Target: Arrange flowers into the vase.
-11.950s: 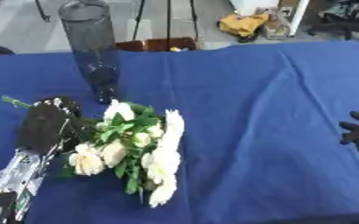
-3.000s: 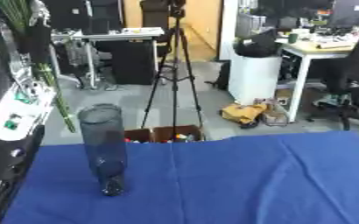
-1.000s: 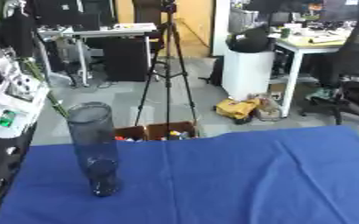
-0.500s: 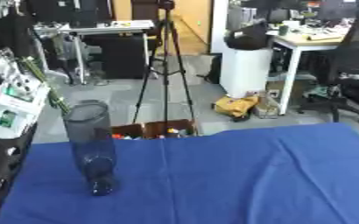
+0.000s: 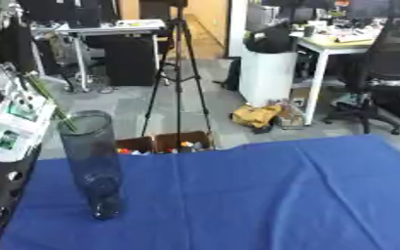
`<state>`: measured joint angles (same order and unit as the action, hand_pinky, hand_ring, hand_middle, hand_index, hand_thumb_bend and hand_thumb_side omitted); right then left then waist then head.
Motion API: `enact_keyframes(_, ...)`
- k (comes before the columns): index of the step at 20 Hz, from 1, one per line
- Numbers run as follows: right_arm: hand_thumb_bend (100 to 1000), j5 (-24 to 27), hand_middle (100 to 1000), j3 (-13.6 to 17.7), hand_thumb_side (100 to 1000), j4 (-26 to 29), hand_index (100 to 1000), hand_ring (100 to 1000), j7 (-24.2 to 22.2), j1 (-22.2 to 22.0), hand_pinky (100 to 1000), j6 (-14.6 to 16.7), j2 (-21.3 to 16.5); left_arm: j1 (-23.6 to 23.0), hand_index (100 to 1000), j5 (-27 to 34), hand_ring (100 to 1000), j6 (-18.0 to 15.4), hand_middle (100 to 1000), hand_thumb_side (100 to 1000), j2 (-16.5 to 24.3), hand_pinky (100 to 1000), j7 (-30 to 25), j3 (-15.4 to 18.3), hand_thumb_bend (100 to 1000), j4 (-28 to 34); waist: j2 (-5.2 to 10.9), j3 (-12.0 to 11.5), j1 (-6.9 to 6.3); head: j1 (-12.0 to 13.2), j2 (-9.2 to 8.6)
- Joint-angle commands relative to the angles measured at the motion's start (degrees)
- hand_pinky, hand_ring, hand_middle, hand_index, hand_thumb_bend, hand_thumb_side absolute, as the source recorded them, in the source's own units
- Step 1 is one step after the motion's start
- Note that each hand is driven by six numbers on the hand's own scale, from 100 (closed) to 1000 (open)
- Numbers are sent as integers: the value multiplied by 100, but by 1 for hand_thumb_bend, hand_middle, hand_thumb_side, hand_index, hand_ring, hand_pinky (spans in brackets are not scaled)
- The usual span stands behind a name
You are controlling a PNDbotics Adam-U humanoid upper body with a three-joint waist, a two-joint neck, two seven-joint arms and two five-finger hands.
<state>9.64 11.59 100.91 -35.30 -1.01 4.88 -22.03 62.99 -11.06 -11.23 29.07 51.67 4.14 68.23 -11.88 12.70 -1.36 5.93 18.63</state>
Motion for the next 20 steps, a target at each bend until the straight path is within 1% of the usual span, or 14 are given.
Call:
enact_keyframes(1, 174, -43, 594, 22, 490, 47, 1000, 1000, -27, 56, 985, -4, -61, 94, 100, -13, 100, -41, 100, 601, 97, 100, 29, 79, 100, 110, -16, 5, -73, 1, -67)
enact_keyframes(5, 174, -66, 594, 26, 489, 46, 1000, 1000, -36, 74, 985, -20, -47, 76, 100, 2, 100, -8, 100, 593, 84, 100, 27, 53, 100, 84, -44, 2, -93, -4, -58)
enact_keyframes(11, 172, -81, 593, 24, 488, 44, 1000, 1000, -55, 92, 984, -40, -34, 50, 100, 77, 100, 131, 100, 583, 54, 100, -93, -13, 100, -12, -62, 3, -116, 4, -48)
enact_keyframes(14, 172, -92, 593, 29, 488, 33, 1000, 1000, -66, 104, 984, -59, -31, 8, 100, 119, 100, 304, 100, 570, 23, 100, -315, -162, 100, -207, -59, -21, -140, -16, -56)
enact_keyframes(17, 171, -95, 593, 30, 488, 28, 1000, 1000, -75, 120, 984, -76, -25, 2, 100, 169, 100, 450, 100, 557, 5, 100, -480, -203, 100, -336, -63, -27, -154, -32, -59)
enact_keyframes(20, 166, -104, 592, 39, 487, 24, 1000, 1000, -74, 127, 985, -88, -19, -11, 123, 139, 100, 556, 100, 530, -4, 100, -601, -244, 100, -424, -72, -27, -169, -35, -51)
